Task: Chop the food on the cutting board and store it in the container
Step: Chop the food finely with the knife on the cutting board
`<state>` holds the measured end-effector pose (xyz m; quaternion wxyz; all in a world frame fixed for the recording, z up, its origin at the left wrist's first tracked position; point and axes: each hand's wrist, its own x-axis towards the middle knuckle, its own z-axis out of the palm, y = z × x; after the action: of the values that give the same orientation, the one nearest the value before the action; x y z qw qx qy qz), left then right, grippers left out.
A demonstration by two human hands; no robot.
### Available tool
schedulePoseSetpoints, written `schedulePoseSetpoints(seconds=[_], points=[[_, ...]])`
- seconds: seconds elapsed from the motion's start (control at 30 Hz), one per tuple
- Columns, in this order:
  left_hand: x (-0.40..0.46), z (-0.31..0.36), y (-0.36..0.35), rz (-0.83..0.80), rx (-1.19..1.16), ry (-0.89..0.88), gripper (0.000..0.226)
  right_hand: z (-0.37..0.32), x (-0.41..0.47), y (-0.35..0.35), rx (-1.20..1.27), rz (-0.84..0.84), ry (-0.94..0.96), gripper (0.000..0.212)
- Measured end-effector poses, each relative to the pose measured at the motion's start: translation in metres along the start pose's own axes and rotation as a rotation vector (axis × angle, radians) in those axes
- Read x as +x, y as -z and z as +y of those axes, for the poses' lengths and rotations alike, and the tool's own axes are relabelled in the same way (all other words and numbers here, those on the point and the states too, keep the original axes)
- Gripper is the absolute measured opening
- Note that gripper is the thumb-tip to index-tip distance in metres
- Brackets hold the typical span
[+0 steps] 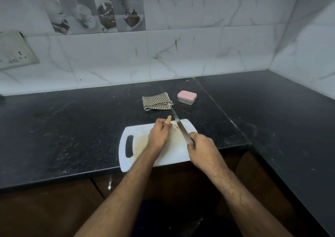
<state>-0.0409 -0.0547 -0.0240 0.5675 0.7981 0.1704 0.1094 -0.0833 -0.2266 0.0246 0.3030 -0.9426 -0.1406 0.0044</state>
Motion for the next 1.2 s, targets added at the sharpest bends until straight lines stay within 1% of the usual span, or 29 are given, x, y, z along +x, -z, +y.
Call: schedulePoseSetpoints(seconds=[0.1,0.17,0.27,0.43,0.53,0.57,0.63,0.73,0.83,0.97,1.1,1.2], points=[[0.0,-0.001,0.003,0.017,0.044,-0.042,0.024,0.002,0.001,0.001,-0.053,0.018,0.015,0.023],[-0.002,0.001,0.007,0.036,0.113,-0.077,0.023,0.0,0.002,0.0,-0.085,0.006,0.013,0.026],[-0.004,-0.003,0.018,0.091,0.232,-0.109,0.03,-0.003,0.002,-0.004,-0.086,-0.007,0.014,0.028],[-0.009,-0.018,0.043,0.119,0.258,-0.093,0.024,-0.014,0.001,-0.013,-0.066,-0.039,0.045,0.033],[-0.013,-0.019,0.054,0.135,0.26,-0.105,0.012,-0.02,0.003,-0.018,-0.077,-0.062,0.058,0.032],[-0.014,-0.019,0.056,0.139,0.243,-0.108,0.012,-0.022,0.003,-0.019,-0.079,-0.068,0.062,0.03],[-0.013,-0.021,0.059,0.14,0.173,-0.108,0.022,-0.024,0.003,-0.019,-0.077,-0.077,0.069,0.029],[-0.017,-0.022,0.063,0.114,-0.033,-0.093,0.034,-0.025,0.001,-0.019,-0.064,-0.086,0.076,0.033],[-0.022,-0.023,0.063,0.067,-0.226,-0.113,0.039,-0.025,0.0,-0.017,-0.064,-0.086,0.084,0.031],[-0.026,-0.026,0.06,0.034,-0.323,-0.139,0.039,-0.027,0.0,-0.016,-0.07,-0.119,0.116,0.03],[-0.031,-0.024,0.063,0.071,-0.434,-0.153,0.037,-0.03,0.0,-0.021,-0.069,-0.15,0.13,0.032],[-0.032,-0.024,0.067,0.084,-0.357,-0.159,0.033,-0.033,-0.001,-0.023,-0.048,-0.144,0.122,0.033]])
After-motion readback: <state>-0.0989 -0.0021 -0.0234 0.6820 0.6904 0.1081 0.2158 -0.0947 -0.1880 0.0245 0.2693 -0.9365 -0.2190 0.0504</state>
